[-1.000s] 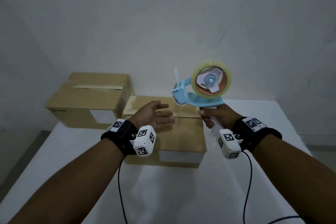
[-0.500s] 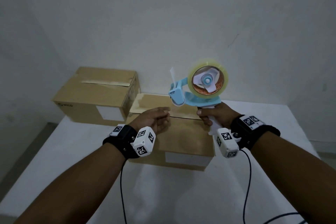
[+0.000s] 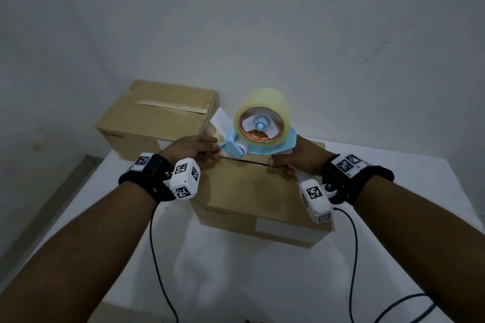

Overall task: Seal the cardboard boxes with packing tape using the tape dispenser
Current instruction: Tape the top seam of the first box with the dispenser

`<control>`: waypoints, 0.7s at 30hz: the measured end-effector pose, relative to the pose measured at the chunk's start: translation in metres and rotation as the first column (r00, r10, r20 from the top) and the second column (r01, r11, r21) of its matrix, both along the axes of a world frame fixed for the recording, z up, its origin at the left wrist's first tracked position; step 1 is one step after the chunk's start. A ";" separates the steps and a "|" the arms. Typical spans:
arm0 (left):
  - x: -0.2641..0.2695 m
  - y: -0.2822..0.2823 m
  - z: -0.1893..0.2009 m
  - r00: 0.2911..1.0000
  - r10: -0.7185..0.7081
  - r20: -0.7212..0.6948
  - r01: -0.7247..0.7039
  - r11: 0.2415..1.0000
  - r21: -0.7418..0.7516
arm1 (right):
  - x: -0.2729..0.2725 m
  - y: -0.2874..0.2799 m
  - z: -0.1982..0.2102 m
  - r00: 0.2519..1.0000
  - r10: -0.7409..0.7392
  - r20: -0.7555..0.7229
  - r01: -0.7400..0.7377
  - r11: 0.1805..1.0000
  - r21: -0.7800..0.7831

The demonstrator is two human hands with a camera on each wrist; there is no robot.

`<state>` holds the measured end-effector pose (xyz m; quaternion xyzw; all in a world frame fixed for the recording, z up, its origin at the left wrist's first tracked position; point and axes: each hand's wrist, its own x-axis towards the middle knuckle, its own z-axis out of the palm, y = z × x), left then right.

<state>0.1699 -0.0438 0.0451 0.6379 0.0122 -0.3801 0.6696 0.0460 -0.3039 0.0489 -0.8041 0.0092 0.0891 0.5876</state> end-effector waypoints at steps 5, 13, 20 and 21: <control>0.016 0.011 -0.001 0.995 0.021 0.102 -0.028 0.997 0.068 | 0.028 0.011 0.003 0.999 0.029 -0.015 -0.030 0.998 -0.057; 0.036 0.020 -0.018 0.973 0.027 0.230 -0.075 0.976 0.202 | 0.053 0.021 0.000 0.991 0.070 -0.110 -0.090 0.977 -0.192; 0.035 0.030 -0.037 0.968 0.023 0.250 -0.078 0.974 0.212 | 0.061 0.022 -0.014 0.988 0.104 -0.115 -0.131 0.956 -0.261; 0.035 0.032 -0.043 0.969 0.031 0.246 -0.082 0.976 0.201 | 0.062 0.021 -0.016 0.987 0.113 -0.115 -0.141 0.952 -0.271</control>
